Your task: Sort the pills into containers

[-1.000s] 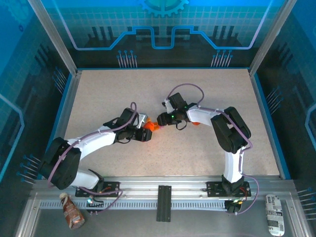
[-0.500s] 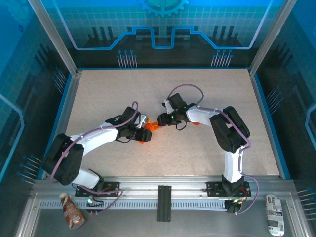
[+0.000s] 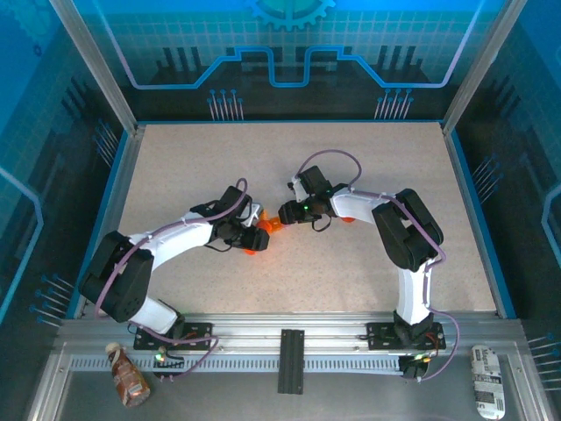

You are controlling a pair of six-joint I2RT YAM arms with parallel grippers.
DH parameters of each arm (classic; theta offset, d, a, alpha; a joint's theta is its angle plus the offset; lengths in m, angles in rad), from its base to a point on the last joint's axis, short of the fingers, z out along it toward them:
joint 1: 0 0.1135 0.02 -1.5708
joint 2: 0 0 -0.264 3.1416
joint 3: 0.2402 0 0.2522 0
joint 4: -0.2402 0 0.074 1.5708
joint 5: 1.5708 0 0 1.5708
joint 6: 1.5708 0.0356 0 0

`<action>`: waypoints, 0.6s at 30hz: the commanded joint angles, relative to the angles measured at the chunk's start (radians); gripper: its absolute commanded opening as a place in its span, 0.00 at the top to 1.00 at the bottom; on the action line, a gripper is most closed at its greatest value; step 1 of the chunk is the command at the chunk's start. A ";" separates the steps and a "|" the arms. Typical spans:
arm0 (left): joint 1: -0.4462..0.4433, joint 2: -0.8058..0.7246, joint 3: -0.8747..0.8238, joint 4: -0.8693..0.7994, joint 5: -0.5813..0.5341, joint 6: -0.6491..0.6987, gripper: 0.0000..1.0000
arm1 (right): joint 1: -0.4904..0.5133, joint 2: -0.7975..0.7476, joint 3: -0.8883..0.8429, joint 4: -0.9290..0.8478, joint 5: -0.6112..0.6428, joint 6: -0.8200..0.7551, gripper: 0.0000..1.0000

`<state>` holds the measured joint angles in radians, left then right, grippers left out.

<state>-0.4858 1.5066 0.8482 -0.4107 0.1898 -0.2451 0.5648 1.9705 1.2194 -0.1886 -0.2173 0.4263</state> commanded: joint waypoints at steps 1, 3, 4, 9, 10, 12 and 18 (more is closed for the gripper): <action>0.011 0.009 0.040 -0.044 -0.010 0.002 1.00 | 0.016 0.017 0.008 0.015 0.007 0.009 0.46; 0.012 0.012 0.045 -0.053 -0.010 0.006 1.00 | 0.016 0.018 0.008 0.014 0.008 0.011 0.46; 0.013 0.014 0.049 -0.058 -0.009 0.006 1.00 | 0.017 0.018 0.008 0.015 0.007 0.012 0.46; 0.019 0.024 0.081 -0.090 0.000 0.016 1.00 | 0.017 0.020 0.006 0.017 0.007 0.015 0.46; 0.020 0.029 0.090 -0.100 0.003 0.019 1.00 | 0.018 0.020 0.007 0.018 0.007 0.015 0.46; 0.022 0.036 0.105 -0.116 0.009 0.027 1.00 | 0.020 0.021 0.006 0.018 0.008 0.016 0.46; 0.024 0.059 0.133 -0.137 0.030 0.036 1.00 | 0.021 0.023 0.005 0.020 0.011 0.020 0.46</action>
<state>-0.4709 1.5475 0.9478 -0.5041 0.1890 -0.2302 0.5697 1.9736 1.2194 -0.1799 -0.2173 0.4335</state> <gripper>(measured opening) 0.548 0.540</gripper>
